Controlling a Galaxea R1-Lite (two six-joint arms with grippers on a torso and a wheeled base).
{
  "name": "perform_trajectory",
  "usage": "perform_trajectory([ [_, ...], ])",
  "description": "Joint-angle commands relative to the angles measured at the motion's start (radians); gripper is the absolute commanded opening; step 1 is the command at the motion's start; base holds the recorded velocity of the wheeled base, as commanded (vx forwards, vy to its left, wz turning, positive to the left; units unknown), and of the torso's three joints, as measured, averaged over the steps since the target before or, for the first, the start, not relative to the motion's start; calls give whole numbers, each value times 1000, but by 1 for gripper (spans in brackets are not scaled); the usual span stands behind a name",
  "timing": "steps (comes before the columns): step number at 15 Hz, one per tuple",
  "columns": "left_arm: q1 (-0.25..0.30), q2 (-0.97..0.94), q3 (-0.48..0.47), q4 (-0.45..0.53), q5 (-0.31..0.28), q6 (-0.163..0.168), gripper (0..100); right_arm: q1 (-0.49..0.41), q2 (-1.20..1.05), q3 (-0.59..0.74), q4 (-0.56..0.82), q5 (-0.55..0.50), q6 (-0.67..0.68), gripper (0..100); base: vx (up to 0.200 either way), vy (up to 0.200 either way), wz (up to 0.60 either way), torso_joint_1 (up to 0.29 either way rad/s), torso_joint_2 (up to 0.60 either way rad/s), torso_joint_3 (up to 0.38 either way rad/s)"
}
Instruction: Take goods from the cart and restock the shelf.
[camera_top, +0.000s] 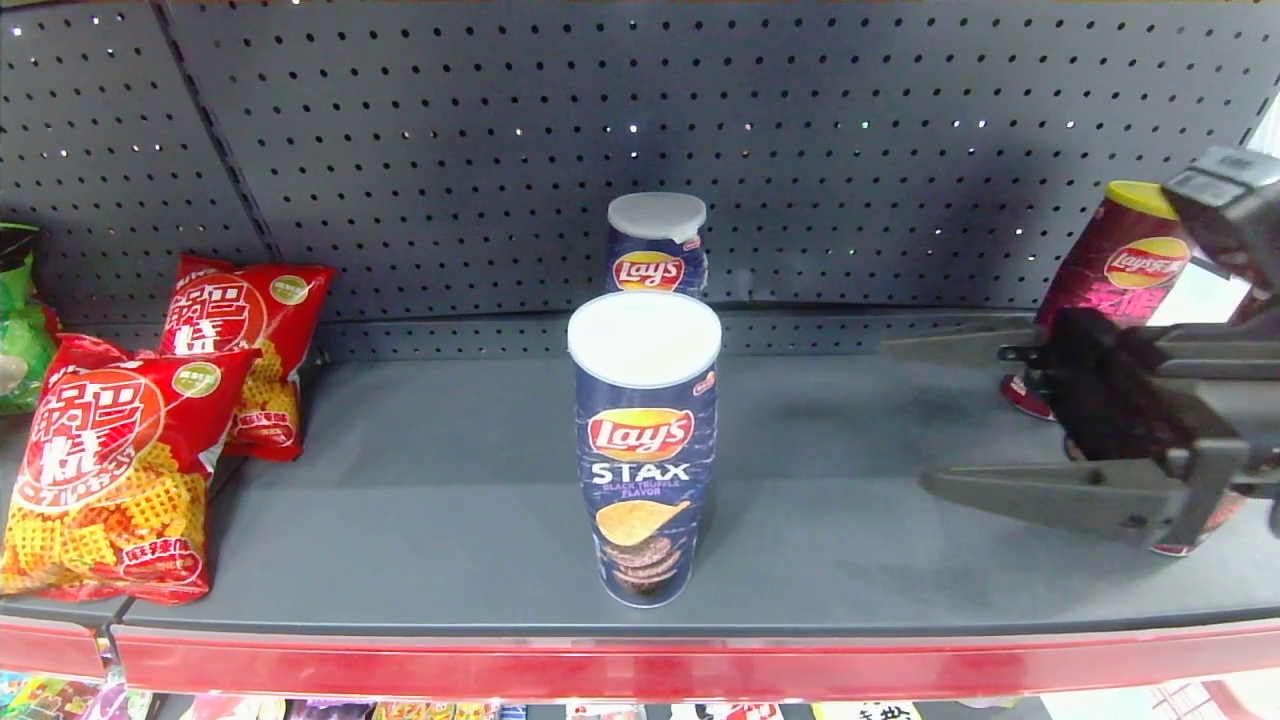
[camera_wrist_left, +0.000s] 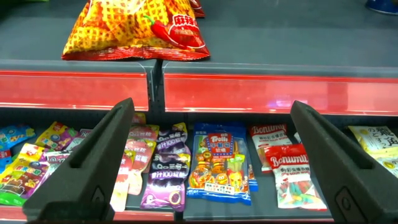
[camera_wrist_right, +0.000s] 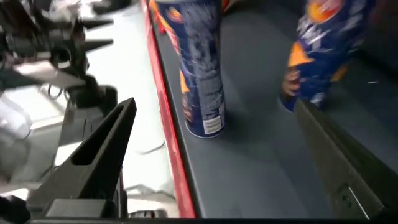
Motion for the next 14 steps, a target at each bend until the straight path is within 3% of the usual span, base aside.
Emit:
perform_trajectory([
  [1,0,1,0,0,0,0,100,-90,-358,113,-2,-47,134,100,0,0,0,0,0,0],
  [3,0,1,0,0,0,0,100,-124,-583,230,1,-173,241,100,0,0,0,0,0,0],
  [5,0,1,0,0,0,0,100,-224,-733,290,2,-288,312,100,0,0,0,0,0,0],
  [8,0,1,0,0,0,0,100,-286,-888,448,-2,-616,312,100,0,0,0,0,0,0],
  [11,-1,1,0,0,0,0,100,-357,-1039,728,-52,-742,255,100,0,0,0,0,0,0],
  [12,-1,1,0,0,0,0,100,-357,-1040,733,-53,-745,254,100,0,0,0,0,0,0],
  [14,-1,1,0,0,0,1,100,-357,-1088,865,-78,-820,235,100,0,0,0,0,0,0],
])
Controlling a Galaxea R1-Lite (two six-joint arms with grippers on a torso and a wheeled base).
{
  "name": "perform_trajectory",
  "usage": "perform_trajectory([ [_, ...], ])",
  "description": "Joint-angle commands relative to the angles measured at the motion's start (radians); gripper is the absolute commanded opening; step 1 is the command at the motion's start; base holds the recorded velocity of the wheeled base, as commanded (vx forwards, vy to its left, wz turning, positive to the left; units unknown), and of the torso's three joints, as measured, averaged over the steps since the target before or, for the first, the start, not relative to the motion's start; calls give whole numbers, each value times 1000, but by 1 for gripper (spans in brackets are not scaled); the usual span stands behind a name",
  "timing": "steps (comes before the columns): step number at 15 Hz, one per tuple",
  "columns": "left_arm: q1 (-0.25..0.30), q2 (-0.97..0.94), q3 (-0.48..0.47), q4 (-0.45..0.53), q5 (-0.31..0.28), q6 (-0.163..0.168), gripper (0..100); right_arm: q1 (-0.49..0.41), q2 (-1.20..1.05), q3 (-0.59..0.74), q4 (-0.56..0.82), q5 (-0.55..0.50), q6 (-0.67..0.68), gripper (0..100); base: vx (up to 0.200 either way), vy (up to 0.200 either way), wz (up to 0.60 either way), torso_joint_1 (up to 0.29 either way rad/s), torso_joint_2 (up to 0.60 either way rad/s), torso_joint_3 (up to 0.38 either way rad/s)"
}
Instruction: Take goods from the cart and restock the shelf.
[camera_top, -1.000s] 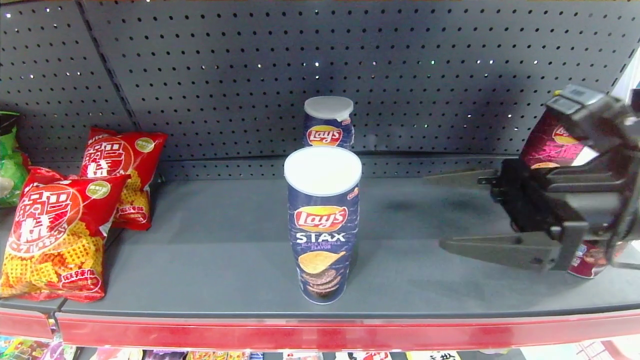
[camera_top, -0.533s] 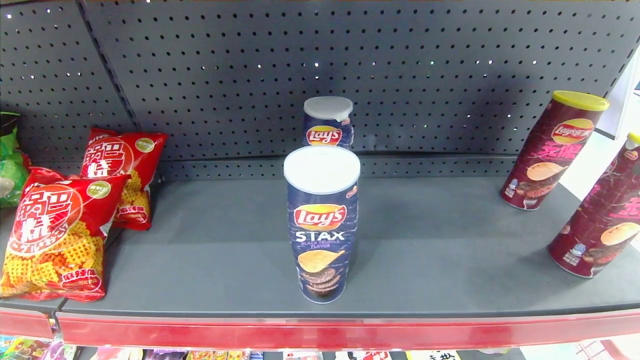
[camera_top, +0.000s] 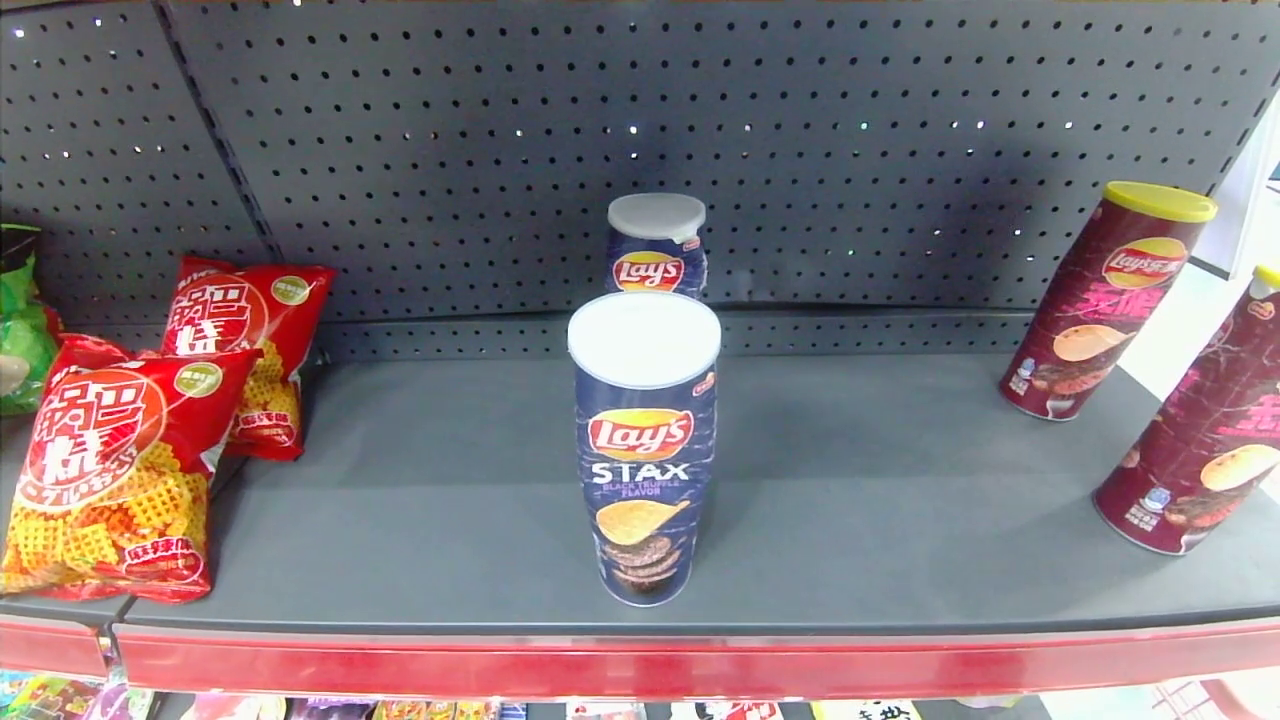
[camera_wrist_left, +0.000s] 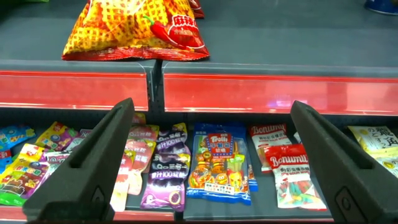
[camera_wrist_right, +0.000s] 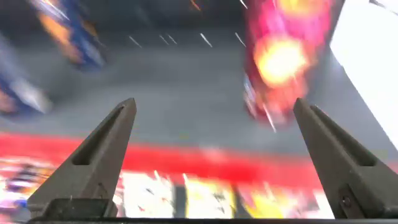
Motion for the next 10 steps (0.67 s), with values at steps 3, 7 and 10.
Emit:
perform_trajectory([
  [3,1,1,0,0,0,-1,100,-25,-175,99,134,-47,-9,100,0,0,0,0,0,0],
  [7,1,1,0,0,0,-1,100,-65,-298,99,300,-41,-30,100,0,0,0,0,0,0],
  [10,1,1,0,0,0,-1,100,-65,-299,99,297,-67,-27,100,0,0,0,0,0,0],
])
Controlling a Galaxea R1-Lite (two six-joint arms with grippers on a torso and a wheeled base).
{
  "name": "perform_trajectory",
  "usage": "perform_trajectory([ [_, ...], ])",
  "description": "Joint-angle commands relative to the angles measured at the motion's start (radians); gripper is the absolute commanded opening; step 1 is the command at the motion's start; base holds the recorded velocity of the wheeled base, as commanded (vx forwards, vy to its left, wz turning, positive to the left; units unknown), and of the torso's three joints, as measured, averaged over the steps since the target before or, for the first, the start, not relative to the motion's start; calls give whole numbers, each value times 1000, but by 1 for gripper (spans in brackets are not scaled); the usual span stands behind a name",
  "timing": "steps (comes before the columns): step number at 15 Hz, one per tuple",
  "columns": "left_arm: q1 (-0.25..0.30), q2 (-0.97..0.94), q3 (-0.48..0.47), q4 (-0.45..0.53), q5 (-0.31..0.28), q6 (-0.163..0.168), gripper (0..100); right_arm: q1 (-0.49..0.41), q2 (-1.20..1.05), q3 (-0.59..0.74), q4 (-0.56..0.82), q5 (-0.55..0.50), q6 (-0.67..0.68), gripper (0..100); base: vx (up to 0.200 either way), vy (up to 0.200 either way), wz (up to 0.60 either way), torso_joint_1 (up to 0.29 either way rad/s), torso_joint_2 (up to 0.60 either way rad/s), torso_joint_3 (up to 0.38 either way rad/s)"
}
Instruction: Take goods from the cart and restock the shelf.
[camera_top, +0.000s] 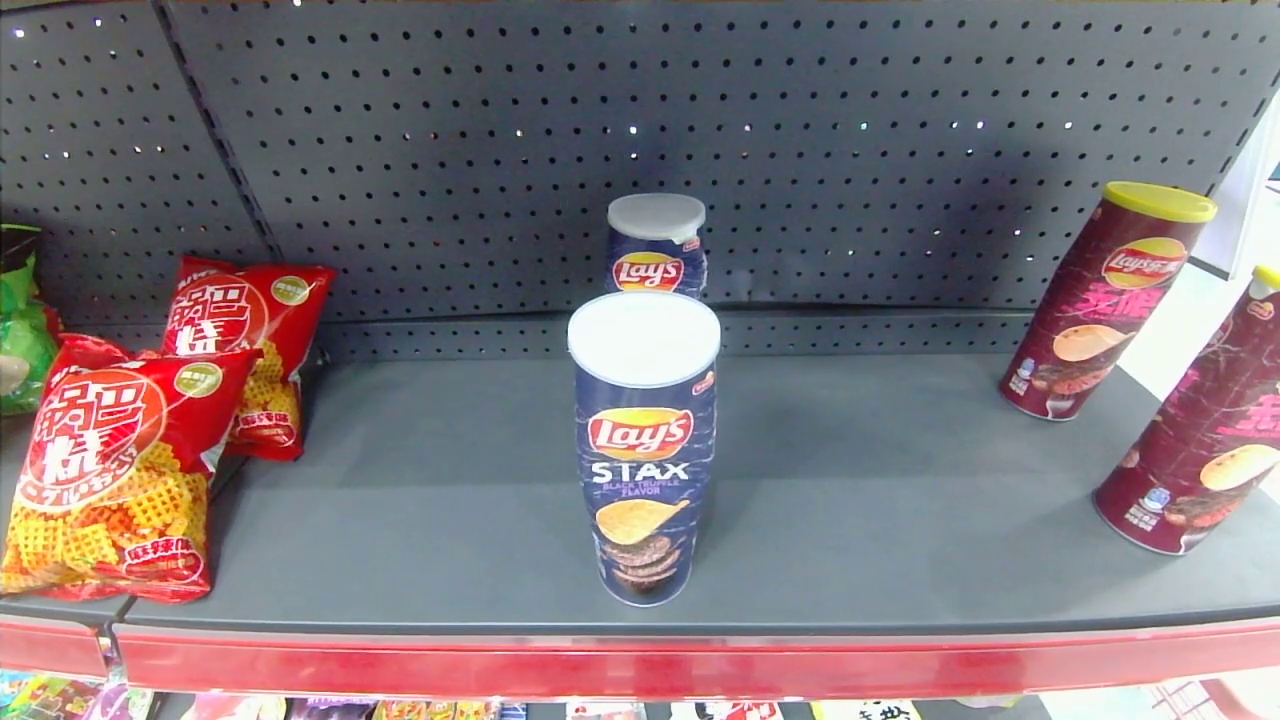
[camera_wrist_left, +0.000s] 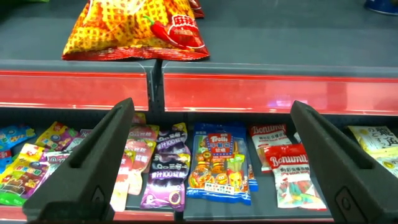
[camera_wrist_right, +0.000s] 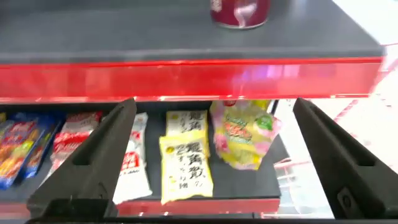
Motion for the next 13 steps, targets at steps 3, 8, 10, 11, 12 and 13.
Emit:
perform_trajectory([
  [3,0,1,0,0,0,0,100,-3,-22,1,5,-2,5,100,0,0,0,0,0,0],
  [8,-1,1,0,0,0,0,100,6,-45,1,5,-2,2,100,0,0,0,0,0,0],
  [10,0,1,0,0,0,0,100,6,-45,1,8,-5,-1,100,0,0,0,0,0,0],
  [11,0,1,0,0,0,0,100,8,-45,1,8,-5,0,100,0,0,0,0,0,0],
  [12,0,1,0,0,0,1,100,8,-45,1,8,-3,-1,100,0,0,0,0,0,0],
  [13,0,1,0,0,0,0,100,6,-45,1,6,-3,-1,100,0,0,0,0,0,0],
])
